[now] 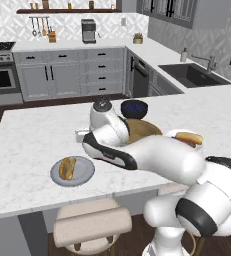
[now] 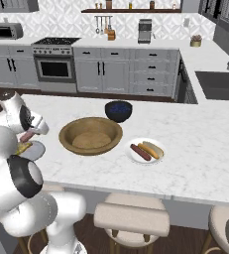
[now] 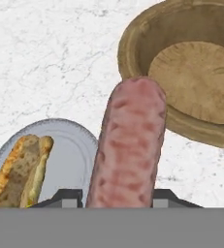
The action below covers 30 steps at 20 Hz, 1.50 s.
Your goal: Place one bun and one sausage from the bowl on each plate.
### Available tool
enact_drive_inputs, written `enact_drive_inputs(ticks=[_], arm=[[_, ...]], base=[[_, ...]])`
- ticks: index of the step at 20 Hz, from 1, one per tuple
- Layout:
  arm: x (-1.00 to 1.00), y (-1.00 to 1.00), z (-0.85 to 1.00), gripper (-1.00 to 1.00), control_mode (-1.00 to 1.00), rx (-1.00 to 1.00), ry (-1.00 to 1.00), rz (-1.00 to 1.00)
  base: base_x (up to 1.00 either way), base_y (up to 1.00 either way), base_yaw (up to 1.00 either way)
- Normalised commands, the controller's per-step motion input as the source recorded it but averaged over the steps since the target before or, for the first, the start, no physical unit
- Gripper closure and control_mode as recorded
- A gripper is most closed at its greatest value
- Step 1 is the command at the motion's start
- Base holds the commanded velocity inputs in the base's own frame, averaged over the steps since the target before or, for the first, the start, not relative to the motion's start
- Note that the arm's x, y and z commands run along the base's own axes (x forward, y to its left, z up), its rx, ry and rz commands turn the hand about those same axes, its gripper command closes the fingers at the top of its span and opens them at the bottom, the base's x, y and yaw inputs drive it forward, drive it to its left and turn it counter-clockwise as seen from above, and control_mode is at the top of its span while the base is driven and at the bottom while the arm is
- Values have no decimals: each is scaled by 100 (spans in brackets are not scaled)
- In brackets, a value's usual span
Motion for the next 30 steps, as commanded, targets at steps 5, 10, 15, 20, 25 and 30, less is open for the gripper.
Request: enact_drive_inputs(ticks=[5, 10, 15, 20, 25, 30], arm=[[-14, 58, -58, 100, -100, 11, -1, 0], [30, 5, -53, 100, -100, 10, 7, 0], [19, 23, -26, 100, -100, -5, 5, 0], [6, 40, -2, 100, -100, -7, 1, 0], [11, 24, -15, 100, -100, 0, 1, 0], [12, 17, -26, 100, -100, 0, 0, 4]], base=[[0, 0, 0], [0, 0, 0], [0, 0, 0], [0, 0, 0], [0, 0, 0], [0, 0, 0]])
